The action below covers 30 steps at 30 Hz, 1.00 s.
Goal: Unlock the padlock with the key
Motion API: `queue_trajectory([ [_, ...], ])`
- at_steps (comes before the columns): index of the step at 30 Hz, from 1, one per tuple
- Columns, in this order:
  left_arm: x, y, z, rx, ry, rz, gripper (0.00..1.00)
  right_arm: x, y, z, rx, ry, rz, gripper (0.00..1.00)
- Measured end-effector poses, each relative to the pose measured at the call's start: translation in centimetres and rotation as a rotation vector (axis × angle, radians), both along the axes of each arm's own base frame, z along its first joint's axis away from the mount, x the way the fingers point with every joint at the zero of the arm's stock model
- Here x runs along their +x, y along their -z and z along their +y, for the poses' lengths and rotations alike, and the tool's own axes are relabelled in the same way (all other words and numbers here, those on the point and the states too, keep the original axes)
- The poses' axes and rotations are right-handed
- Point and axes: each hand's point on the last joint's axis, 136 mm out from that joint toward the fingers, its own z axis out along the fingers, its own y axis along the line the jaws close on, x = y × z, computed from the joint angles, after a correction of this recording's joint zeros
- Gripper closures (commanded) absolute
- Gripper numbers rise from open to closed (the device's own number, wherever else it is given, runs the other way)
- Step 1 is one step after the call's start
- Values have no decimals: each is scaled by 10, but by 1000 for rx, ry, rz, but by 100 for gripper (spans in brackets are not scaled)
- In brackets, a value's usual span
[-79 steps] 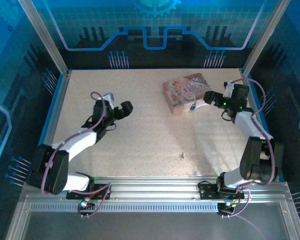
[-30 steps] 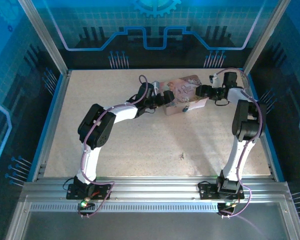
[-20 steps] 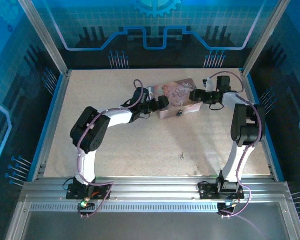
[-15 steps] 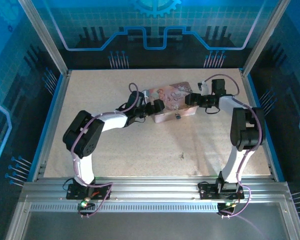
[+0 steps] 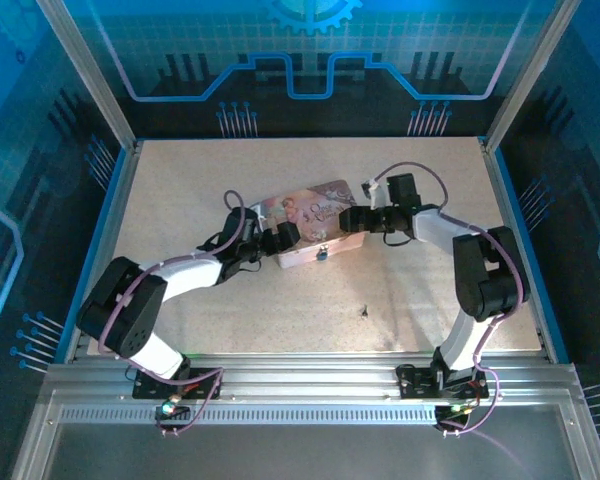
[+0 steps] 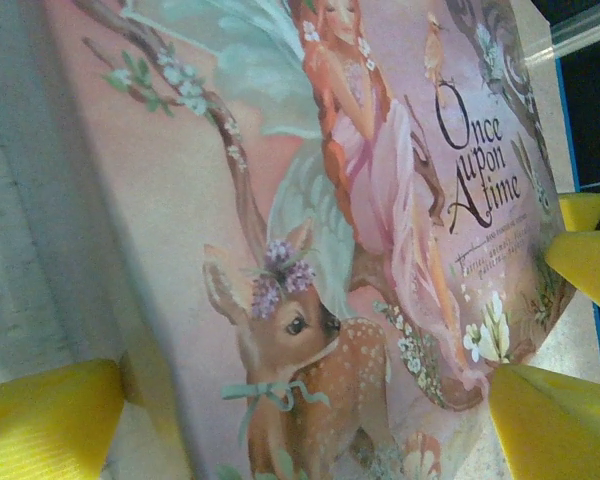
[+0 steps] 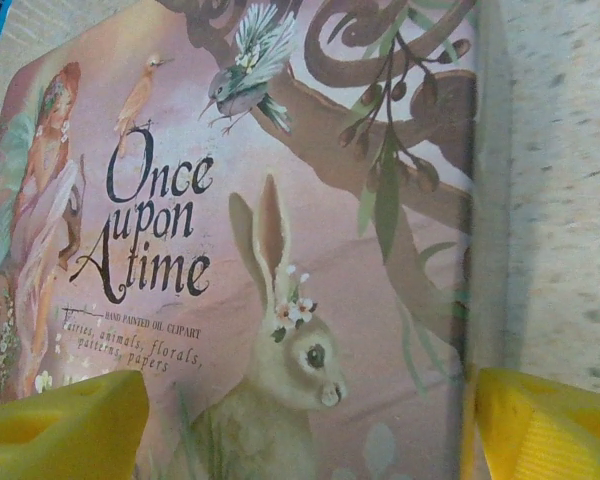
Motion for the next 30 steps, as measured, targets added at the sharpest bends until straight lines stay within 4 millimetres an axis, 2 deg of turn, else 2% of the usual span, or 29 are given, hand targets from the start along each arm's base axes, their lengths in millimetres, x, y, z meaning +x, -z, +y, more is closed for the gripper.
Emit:
queue_trajectory([
  [5,-5,3,22,3,-46,3,4,-9,1,19,-7,-14,3,13],
  [10,-6,-1,29,-7,-53,1,3,-13,2,19,-30,10,14,9],
  [15,-13,-15,39,-1,-60,-26,3,-20,-9,0,-93,86,-1,8],
  [21,-26,-45,45,0,-51,-88,3,-36,-48,-26,-148,157,-61,8],
  [25,-43,-58,45,-3,-32,-95,4,-62,-62,-37,-177,165,-67,9],
  [30,-81,-71,19,-34,66,-104,5,-119,-47,-44,-190,144,4,15],
])
